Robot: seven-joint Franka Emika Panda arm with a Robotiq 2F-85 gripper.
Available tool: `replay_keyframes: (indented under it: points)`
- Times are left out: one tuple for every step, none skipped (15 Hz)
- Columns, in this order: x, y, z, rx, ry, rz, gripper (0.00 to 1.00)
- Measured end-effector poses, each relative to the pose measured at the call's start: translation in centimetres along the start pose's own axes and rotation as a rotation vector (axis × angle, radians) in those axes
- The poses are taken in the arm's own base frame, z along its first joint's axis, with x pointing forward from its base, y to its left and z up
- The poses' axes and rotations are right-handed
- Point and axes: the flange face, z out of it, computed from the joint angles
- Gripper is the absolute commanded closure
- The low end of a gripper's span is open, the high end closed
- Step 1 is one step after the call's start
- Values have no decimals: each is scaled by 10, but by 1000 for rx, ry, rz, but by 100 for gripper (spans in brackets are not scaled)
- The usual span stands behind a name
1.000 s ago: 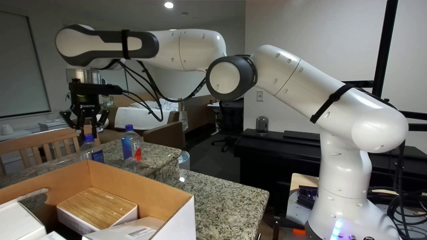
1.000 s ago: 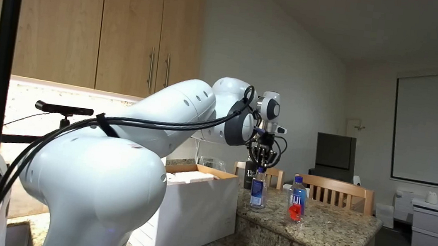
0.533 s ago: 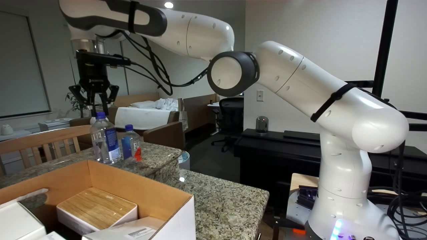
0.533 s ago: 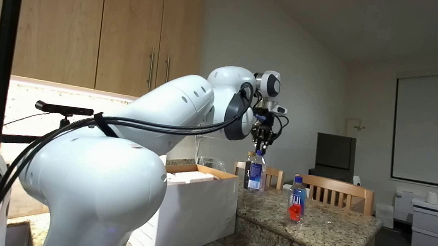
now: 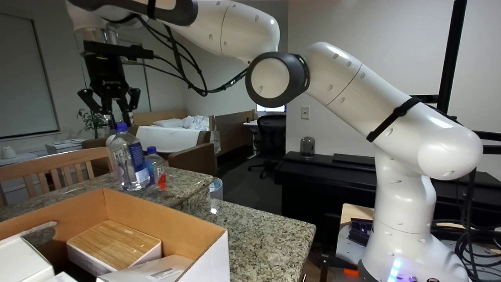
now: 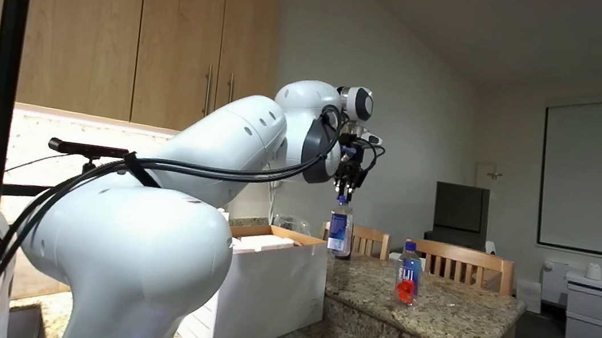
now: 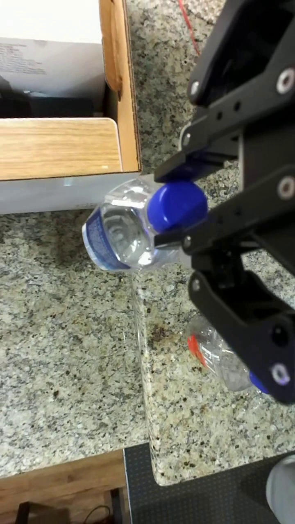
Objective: Pick up the bottle and put it in the box
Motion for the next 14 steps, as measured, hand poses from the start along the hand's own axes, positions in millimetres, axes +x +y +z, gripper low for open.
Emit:
replay_keyframes:
  points:
    - [-5, -6, -3, -4, 1, -9, 85]
    - [-11, -12, -8, -4, 8, -20, 85]
    - [-19, -18, -16, -2, 20, -31, 85]
    - [-27, -24, -25, 3, 36, -44, 85]
    - [-36, -30, -36, 8, 54, -56, 85]
    - [-46, -35, -48, 14, 73, -67, 85]
    - [-56, -39, -60, 20, 92, -78, 85]
    - [-66, -43, -72, 27, 110, -90, 85]
    - [-76, -46, -82, 34, 125, -101, 85]
    - [-83, -49, -90, 39, 135, -109, 85]
    - [-88, -51, -95, 43, 143, -116, 85]
    - [-91, -53, -97, 47, 146, -122, 85]
    - [-92, -55, -97, 51, 145, -127, 85]
    - [-91, -57, -96, 56, 142, -133, 85]
